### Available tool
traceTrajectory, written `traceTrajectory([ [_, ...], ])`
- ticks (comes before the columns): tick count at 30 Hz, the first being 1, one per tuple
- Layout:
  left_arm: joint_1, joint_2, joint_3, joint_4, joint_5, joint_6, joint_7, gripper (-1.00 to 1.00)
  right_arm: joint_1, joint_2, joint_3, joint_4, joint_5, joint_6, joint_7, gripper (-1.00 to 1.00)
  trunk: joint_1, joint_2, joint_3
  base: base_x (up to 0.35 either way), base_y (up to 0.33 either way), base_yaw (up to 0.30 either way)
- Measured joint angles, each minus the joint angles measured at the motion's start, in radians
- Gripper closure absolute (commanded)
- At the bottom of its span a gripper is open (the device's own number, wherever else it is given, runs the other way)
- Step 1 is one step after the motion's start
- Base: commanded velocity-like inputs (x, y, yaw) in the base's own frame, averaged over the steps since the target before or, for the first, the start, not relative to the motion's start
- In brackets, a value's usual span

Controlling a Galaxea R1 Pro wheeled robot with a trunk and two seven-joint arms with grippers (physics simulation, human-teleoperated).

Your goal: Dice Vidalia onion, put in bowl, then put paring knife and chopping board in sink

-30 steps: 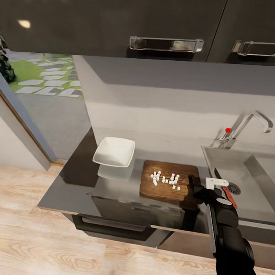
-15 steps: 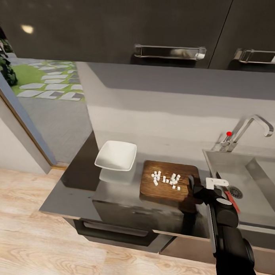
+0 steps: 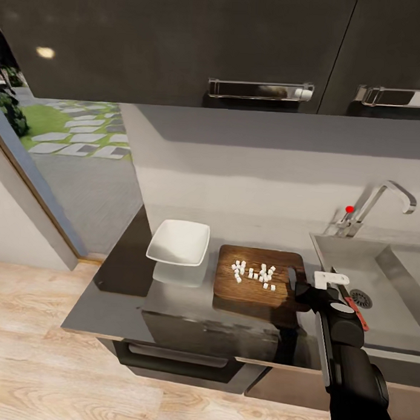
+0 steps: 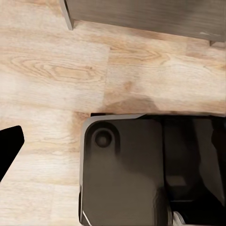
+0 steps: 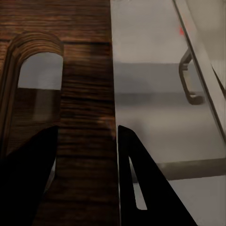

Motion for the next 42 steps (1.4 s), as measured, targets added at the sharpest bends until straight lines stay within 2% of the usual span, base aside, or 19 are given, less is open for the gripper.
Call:
traceTrajectory([
  [9, -0.001, -0.013, 0.0, 0.013, 0.0, 0.001, 0.0, -1.0, 0.0, 0.0, 0.0, 0.0, 0.0, 0.001, -0.001, 1.0, 0.0, 0.0, 0.014, 0.0, 0.0, 0.0],
  [19, -0.002, -0.014, 0.0, 0.023, 0.0, 0.001, 0.0, -1.0, 0.0, 0.0, 0.0, 0.0, 0.0, 0.001, -0.001, 1.0, 0.0, 0.0, 0.03, 0.014, 0.0, 0.0],
  [29, -0.005, -0.014, 0.0, 0.029, 0.0, 0.001, 0.0, -1.0, 0.0, 0.0, 0.0, 0.0, -0.001, 0.001, -0.001, 1.0, 0.0, 0.0, 0.046, 0.154, 0.094, 0.0],
  [42, -0.005, -0.014, 0.0, 0.033, 0.0, 0.001, 0.0, -1.0, 0.0, 0.0, 0.0, 0.0, 0.001, 0.001, -0.001, 1.0, 0.0, 0.0, 0.066, 0.006, 0.003, 0.0],
])
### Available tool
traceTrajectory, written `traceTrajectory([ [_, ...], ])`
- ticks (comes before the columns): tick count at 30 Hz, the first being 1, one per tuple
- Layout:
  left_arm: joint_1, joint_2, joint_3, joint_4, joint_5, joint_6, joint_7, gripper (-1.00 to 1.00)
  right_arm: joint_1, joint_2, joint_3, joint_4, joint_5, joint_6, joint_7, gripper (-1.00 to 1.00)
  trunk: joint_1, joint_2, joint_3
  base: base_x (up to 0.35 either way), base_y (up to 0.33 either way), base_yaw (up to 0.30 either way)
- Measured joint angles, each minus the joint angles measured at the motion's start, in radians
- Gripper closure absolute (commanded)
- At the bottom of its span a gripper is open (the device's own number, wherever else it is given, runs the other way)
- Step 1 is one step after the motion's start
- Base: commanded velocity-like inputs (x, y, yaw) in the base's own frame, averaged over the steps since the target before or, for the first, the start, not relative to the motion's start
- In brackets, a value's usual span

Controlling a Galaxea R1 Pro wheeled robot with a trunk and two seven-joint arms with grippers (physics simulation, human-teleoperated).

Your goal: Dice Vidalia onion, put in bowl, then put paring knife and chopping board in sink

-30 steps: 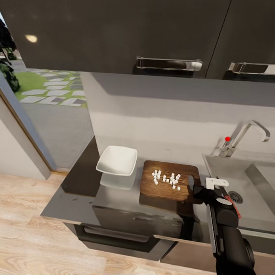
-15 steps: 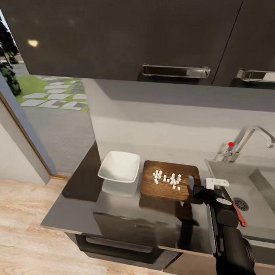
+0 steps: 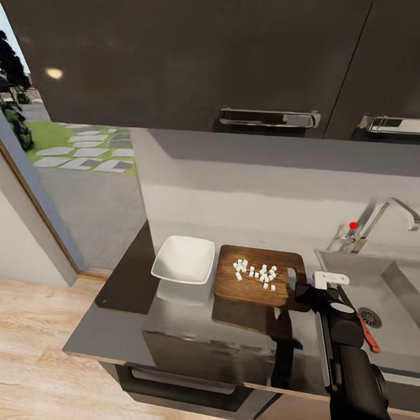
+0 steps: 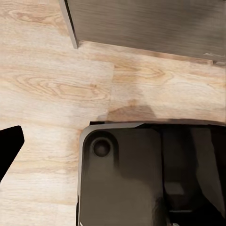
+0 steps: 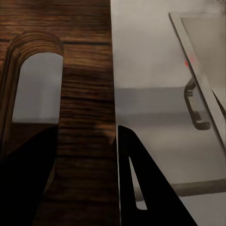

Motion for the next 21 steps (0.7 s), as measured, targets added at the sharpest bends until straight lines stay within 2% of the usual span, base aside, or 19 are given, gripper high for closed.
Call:
traceTrajectory([
  [7, 0.0, 0.0, 0.0, 0.0, 0.0, 0.0, 0.0, -1.0, 0.0, 0.0, 0.0, -0.001, 0.001, 0.044, 0.0, 1.0, 0.0, 0.0, 0.011, 0.0, 0.0, 0.0],
  [21, 0.0, 0.0, 0.0, 0.0, 0.0, 0.0, 0.0, -1.0, 0.0, 0.0, 0.0, -0.001, 0.001, 0.049, 0.0, 1.0, 0.0, 0.0, 0.033, 0.0, 0.0, 0.0],
])
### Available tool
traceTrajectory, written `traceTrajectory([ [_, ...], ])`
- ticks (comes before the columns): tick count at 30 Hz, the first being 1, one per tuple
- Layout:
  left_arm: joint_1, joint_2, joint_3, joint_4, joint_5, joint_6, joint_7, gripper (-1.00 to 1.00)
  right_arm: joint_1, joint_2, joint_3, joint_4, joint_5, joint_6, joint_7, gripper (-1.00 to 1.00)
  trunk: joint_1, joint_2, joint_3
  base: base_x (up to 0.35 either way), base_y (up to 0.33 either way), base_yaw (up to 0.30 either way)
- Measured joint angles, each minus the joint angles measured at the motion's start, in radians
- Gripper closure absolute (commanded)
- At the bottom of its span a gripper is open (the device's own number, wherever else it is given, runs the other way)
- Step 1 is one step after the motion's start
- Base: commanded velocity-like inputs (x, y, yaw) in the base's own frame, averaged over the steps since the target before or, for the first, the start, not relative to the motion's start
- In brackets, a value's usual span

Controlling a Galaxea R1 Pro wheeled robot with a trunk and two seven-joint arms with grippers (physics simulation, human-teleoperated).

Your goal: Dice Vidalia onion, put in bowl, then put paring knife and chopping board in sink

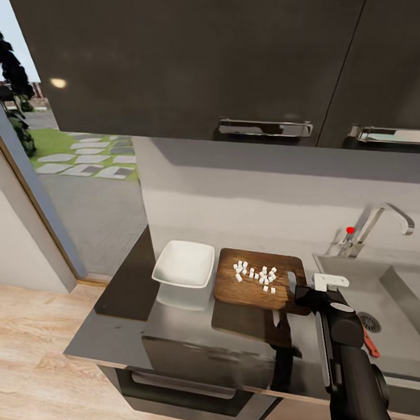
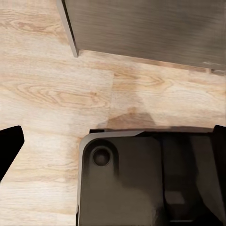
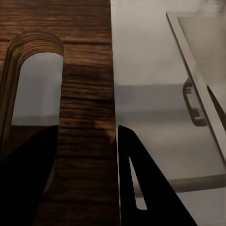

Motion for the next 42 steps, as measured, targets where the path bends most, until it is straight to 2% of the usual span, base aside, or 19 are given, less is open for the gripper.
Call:
traceTrajectory([
  [23, 0.0, 0.0, 0.0, 0.0, 0.0, 0.0, 0.0, -1.0, 0.0, 0.0, 0.0, 0.0, 0.0, 0.0, 0.0, 1.0, 0.0, 0.0, 0.036, 0.029, 0.021, 0.0],
  [37, 0.0, 0.0, 0.0, 0.0, 0.0, 0.0, 0.0, -1.0, 0.0, 0.0, 0.0, 0.0, 0.0, 0.0, 0.0, 1.0, 0.0, 0.0, 0.058, 0.062, 0.082, 0.0],
  [42, 0.0, 0.0, 0.0, 0.0, 0.0, 0.0, 0.0, -1.0, 0.0, 0.0, 0.0, 0.0, 0.0, 0.0, 0.0, 1.0, 0.0, 0.0, 0.066, 0.08, 0.241, 0.0],
])
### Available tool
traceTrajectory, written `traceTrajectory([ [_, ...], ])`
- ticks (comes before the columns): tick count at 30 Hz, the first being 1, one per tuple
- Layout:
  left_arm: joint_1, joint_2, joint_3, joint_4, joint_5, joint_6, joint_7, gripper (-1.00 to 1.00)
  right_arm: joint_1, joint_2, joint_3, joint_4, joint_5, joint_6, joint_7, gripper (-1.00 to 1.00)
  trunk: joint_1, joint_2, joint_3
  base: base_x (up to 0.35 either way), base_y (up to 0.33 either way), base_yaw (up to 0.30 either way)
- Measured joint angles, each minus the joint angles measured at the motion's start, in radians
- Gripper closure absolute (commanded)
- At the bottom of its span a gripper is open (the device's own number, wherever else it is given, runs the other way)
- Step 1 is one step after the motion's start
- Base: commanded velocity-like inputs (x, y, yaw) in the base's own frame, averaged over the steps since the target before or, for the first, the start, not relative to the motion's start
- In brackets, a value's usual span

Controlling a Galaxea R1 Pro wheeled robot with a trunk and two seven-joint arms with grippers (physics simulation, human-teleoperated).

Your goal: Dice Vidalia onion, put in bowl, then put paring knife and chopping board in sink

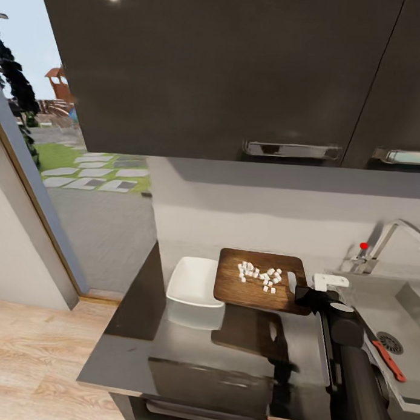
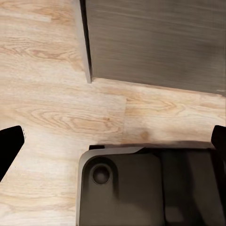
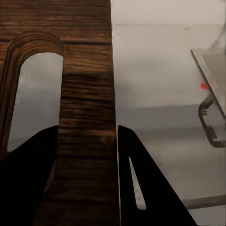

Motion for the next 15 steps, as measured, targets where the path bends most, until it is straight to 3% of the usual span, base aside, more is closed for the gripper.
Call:
traceTrajectory([
  [5, 0.0, 0.0, 0.0, 0.0, 0.0, 0.0, 0.0, -1.0, 0.0, 0.0, 0.0, 0.0, -0.001, 0.0, 0.0, 1.0, 0.0, 0.0, 0.008, 0.06, 0.225, 0.0],
  [15, 0.0, 0.0, 0.0, 0.0, 0.0, -0.001, 0.0, -1.0, 0.0, -0.001, 0.005, 0.0, 0.002, 0.02, -0.001, 1.0, 0.0, 0.0, 0.024, 0.002, 0.014, 0.0],
])
